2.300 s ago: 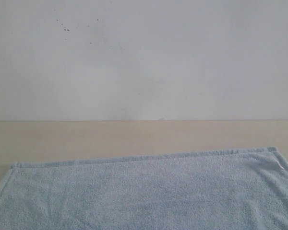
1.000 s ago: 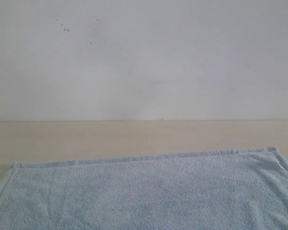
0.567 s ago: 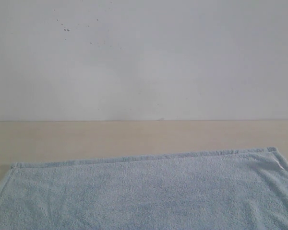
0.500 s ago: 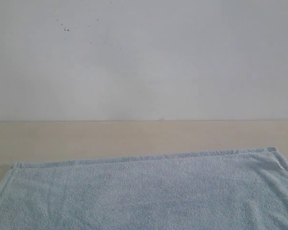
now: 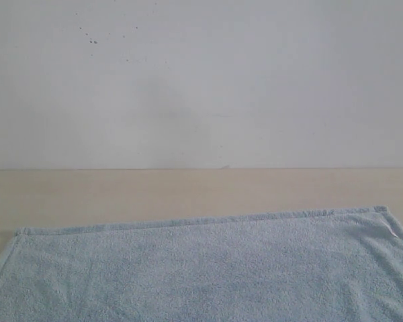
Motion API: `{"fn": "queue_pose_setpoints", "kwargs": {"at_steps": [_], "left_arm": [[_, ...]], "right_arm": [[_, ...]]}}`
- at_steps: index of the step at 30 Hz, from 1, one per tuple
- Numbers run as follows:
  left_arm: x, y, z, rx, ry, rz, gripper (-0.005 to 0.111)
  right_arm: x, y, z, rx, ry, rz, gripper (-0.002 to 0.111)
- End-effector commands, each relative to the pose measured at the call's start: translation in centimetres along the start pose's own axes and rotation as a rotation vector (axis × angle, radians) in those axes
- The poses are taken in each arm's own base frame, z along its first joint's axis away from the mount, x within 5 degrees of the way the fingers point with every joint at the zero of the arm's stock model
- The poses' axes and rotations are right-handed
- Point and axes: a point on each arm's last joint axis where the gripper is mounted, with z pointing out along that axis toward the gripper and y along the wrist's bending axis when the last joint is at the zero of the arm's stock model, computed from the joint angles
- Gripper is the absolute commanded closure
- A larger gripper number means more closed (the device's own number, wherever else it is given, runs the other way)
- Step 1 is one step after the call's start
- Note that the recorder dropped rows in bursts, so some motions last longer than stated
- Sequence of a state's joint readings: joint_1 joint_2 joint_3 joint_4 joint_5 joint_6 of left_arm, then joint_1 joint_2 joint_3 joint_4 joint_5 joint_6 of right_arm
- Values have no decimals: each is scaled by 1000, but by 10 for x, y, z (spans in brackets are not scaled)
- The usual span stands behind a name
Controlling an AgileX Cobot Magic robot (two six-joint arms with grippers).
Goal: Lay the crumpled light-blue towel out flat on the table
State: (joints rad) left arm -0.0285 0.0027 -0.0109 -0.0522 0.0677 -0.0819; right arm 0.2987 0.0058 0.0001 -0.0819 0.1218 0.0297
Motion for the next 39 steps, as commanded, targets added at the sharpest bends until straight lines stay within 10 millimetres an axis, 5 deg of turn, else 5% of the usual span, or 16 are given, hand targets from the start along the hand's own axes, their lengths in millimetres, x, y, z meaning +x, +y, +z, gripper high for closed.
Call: {"fn": "queue_pose_setpoints", "kwargs": {"at_steps": [1,39], "left_arm": [[2,0,0,5,-13,28,103],[2,0,0,5,-6,124,103]], "right_arm": [[-1,0,0,-1,-10,-1,108],[-2,0,-1,-1,-25,-2,108]]}}
